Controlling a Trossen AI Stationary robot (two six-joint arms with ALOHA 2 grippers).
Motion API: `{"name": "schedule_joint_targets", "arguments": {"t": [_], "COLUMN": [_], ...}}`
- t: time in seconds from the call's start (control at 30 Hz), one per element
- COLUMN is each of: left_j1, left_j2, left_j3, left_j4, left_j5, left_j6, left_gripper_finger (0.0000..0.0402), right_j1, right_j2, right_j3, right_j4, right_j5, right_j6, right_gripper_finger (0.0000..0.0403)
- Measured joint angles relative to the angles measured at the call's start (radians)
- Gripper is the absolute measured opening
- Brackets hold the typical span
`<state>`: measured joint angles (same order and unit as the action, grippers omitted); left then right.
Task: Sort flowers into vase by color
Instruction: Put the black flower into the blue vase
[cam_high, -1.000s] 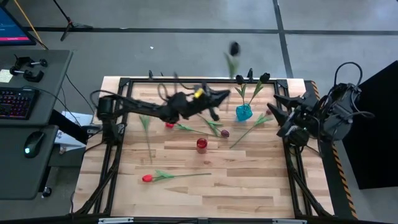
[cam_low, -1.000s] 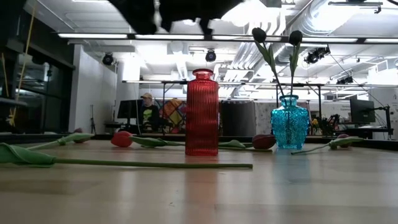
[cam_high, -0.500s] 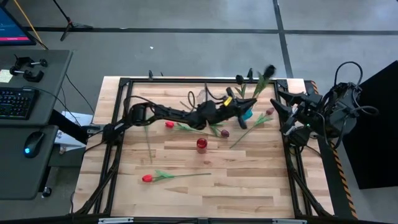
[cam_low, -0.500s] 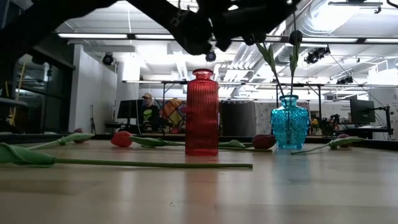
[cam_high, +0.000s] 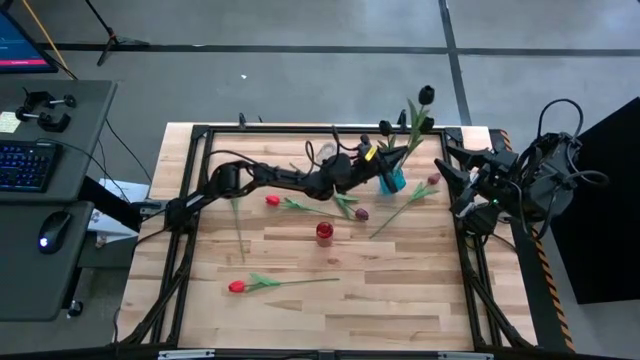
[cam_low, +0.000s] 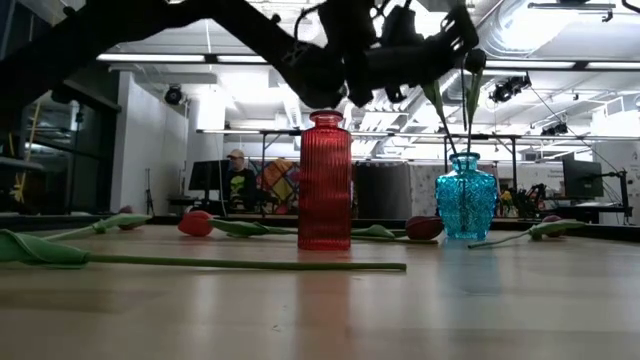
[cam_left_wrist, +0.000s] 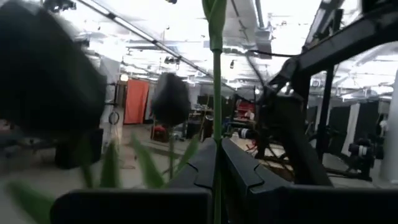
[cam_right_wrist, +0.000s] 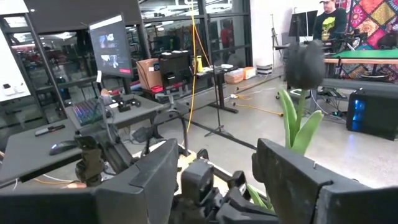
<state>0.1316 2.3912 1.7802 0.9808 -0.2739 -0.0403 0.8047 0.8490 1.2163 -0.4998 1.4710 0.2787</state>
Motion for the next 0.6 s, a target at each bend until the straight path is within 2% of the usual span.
{"name": "schedule_joint_targets", "arguments": {"t": [0.23, 0.6], "left_j1": [0.027, 0.036], "left_j2": [0.044, 0.058], "left_j3": [0.0, 0.0], "left_j4": [-0.002, -0.043], "left_j5": [0.035, 0.028], "left_j6": [-0.061, 0.01], "left_gripper_finger": [0.0, 0.0], "right_j1": [0.0, 0.0], "right_j2": [0.0, 0.001], "right_j3": [0.0, 0.0], "right_j4": [-0.001, -0.001], "right_j5": [0.0, 0.0], "right_j6": [0.0, 0.0], "right_gripper_finger": [0.0209, 0.0209]}}
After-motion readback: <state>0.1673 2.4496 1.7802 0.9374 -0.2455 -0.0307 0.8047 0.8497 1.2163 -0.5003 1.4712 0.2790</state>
